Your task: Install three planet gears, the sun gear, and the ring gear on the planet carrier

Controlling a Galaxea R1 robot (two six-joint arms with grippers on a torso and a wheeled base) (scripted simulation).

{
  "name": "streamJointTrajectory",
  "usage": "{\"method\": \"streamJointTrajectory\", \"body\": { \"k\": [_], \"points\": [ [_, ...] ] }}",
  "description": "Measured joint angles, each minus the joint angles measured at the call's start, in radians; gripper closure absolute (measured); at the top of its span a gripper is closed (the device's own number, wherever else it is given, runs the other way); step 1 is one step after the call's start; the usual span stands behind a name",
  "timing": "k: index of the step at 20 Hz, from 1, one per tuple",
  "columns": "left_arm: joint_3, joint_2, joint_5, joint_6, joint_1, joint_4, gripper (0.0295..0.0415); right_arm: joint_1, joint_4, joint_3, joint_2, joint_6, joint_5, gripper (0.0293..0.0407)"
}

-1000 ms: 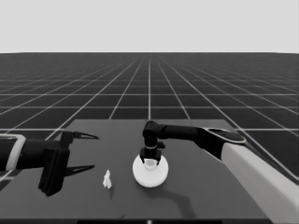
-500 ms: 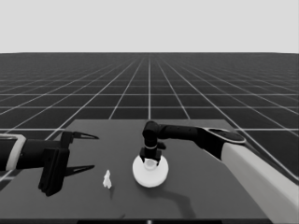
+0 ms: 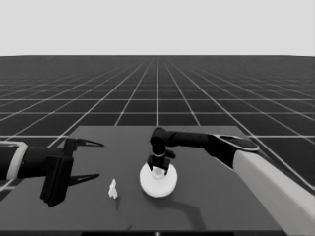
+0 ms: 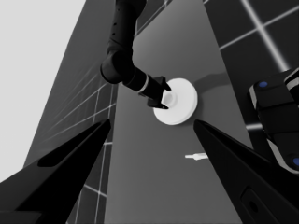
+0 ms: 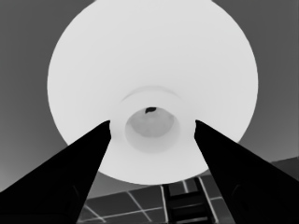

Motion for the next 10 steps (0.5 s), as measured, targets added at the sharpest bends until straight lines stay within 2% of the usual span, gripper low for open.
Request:
{"method": "streamJointTrajectory", "body": {
  "k": [10],
  "points": [
    [0.000,0.000,0.000,0.000,0.000,0.000,0.0326,0.000,0.000,0.000,0.000,0.087,0.000,0.0354]
  ]
}}
